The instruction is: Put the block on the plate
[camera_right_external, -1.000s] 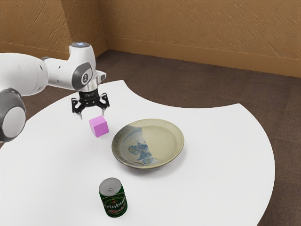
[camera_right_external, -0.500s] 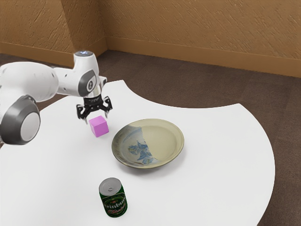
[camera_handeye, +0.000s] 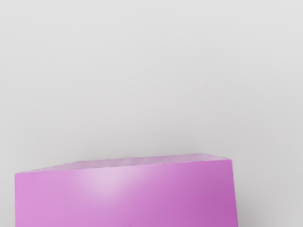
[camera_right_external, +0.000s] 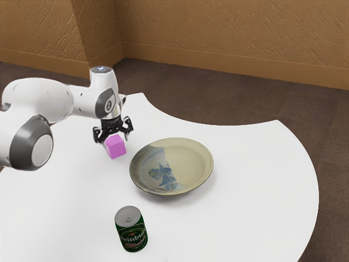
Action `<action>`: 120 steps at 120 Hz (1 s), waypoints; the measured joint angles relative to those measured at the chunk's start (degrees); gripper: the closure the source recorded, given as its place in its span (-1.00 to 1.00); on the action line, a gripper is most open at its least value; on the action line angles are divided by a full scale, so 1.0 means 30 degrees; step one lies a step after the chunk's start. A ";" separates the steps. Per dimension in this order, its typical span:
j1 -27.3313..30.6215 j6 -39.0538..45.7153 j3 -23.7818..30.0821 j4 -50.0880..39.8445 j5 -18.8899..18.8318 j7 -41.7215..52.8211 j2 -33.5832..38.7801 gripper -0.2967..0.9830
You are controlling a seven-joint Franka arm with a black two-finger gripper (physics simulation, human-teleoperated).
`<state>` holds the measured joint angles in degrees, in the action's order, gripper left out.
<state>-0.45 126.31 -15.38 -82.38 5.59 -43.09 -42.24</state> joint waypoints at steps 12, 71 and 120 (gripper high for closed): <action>0.0003 0.0142 0.0002 0.0002 0.0006 -0.0110 -0.0212 -0.54; 0.0033 0.0350 0.0002 -0.0083 0.0948 -0.0424 -0.0285 -0.28; -0.0299 0.0173 -0.0004 -0.0351 0.0926 -0.0692 0.1370 -0.08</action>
<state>-1.35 126.82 -15.39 -83.44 8.37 -45.17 -38.13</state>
